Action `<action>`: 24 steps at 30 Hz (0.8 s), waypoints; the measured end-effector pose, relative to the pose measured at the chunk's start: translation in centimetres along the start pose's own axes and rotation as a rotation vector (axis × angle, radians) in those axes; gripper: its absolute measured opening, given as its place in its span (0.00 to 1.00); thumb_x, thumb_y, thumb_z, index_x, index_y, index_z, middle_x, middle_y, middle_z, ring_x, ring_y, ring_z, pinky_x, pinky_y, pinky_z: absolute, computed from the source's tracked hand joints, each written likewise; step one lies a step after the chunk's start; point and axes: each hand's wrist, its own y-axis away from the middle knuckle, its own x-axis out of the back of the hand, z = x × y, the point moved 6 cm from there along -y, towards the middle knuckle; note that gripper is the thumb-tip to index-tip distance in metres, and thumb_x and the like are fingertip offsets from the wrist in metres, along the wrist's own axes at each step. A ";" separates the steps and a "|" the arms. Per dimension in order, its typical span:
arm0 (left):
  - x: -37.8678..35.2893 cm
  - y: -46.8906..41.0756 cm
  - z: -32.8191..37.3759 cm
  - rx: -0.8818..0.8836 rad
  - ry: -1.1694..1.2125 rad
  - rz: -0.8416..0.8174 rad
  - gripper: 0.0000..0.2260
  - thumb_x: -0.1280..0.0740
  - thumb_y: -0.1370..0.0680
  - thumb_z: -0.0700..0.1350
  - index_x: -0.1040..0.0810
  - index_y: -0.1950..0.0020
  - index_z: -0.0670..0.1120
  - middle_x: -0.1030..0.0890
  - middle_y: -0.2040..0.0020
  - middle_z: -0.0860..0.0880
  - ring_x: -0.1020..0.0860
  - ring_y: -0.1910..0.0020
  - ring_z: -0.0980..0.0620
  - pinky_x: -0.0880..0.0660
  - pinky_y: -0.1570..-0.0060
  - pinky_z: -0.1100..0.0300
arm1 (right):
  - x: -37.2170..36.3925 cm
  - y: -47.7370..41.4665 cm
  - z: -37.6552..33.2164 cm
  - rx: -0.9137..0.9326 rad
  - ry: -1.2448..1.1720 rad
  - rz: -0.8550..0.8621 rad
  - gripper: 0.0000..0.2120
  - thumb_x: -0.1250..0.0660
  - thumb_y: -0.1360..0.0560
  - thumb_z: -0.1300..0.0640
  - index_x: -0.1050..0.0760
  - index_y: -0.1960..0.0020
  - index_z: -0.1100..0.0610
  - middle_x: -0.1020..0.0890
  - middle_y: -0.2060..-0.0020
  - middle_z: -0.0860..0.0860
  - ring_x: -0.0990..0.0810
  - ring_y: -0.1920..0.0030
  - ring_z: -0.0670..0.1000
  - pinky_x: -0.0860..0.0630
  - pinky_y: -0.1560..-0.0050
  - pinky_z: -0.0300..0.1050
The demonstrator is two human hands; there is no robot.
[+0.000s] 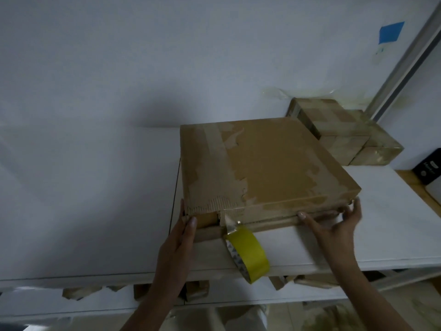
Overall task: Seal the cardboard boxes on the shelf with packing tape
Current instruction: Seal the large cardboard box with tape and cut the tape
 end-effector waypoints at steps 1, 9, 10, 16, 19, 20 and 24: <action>0.0 -0.1 0.0 -0.005 -0.021 -0.015 0.33 0.42 0.23 0.69 0.31 0.25 0.51 0.26 0.29 0.51 0.29 0.33 0.54 0.36 0.35 0.63 | 0.0 -0.7 0.2 0.011 -0.009 -0.040 0.62 0.18 0.47 0.40 0.52 0.24 0.44 0.38 0.28 0.46 0.35 0.29 0.47 0.34 0.28 0.54; 0.3 -0.9 1.3 -0.067 0.076 -0.016 0.43 0.44 0.33 0.76 0.30 0.26 0.51 0.27 0.29 0.54 0.30 0.29 0.51 0.35 0.27 0.52 | 0.8 -2.3 -1.7 0.144 -0.035 0.020 0.51 0.21 0.50 0.30 0.39 0.32 0.34 0.27 0.34 0.44 0.27 0.34 0.49 0.27 0.34 0.58; 0.4 -0.9 1.6 -0.068 0.110 -0.009 0.44 0.43 0.35 0.77 0.31 0.26 0.53 0.28 0.29 0.56 0.29 0.29 0.52 0.34 0.27 0.50 | 1.0 -2.4 -2.2 0.155 -0.021 0.042 0.51 0.21 0.50 0.30 0.39 0.32 0.32 0.27 0.34 0.44 0.26 0.34 0.49 0.27 0.35 0.58; 1.7 -0.7 4.5 -0.199 0.222 0.084 0.40 0.36 0.34 0.73 0.31 0.25 0.57 0.23 0.33 0.60 0.25 0.34 0.60 0.27 0.33 0.43 | 1.6 -2.1 -7.0 0.132 0.068 0.111 0.63 0.27 0.50 0.25 0.47 0.23 0.45 0.32 0.30 0.56 0.36 0.29 0.59 0.35 0.30 0.62; 2.5 -0.8 6.6 -0.290 0.185 0.090 0.35 0.36 0.31 0.71 0.32 0.25 0.62 0.22 0.34 0.62 0.25 0.34 0.61 0.27 0.36 0.50 | 2.2 -1.7 -9.7 0.158 0.090 0.163 0.59 0.29 0.47 0.29 0.48 0.22 0.44 0.33 0.33 0.60 0.39 0.32 0.60 0.37 0.31 0.60; 2.8 -0.9 7.3 -0.313 0.161 0.094 0.35 0.36 0.32 0.72 0.33 0.26 0.64 0.22 0.35 0.63 0.24 0.36 0.63 0.26 0.39 0.55 | 2.3 -1.7 -10.5 0.165 0.098 0.174 0.58 0.28 0.46 0.30 0.48 0.22 0.42 0.34 0.34 0.60 0.40 0.33 0.59 0.37 0.32 0.59; 3.7 -1.6 10.3 -0.360 -0.003 0.174 0.38 0.39 0.34 0.73 0.37 0.24 0.67 0.20 0.40 0.60 0.21 0.46 0.68 0.24 0.51 0.63 | 2.4 -2.6 -12.8 0.173 0.093 0.196 0.53 0.24 0.43 0.30 0.45 0.24 0.37 0.37 0.33 0.59 0.43 0.31 0.59 0.36 0.32 0.61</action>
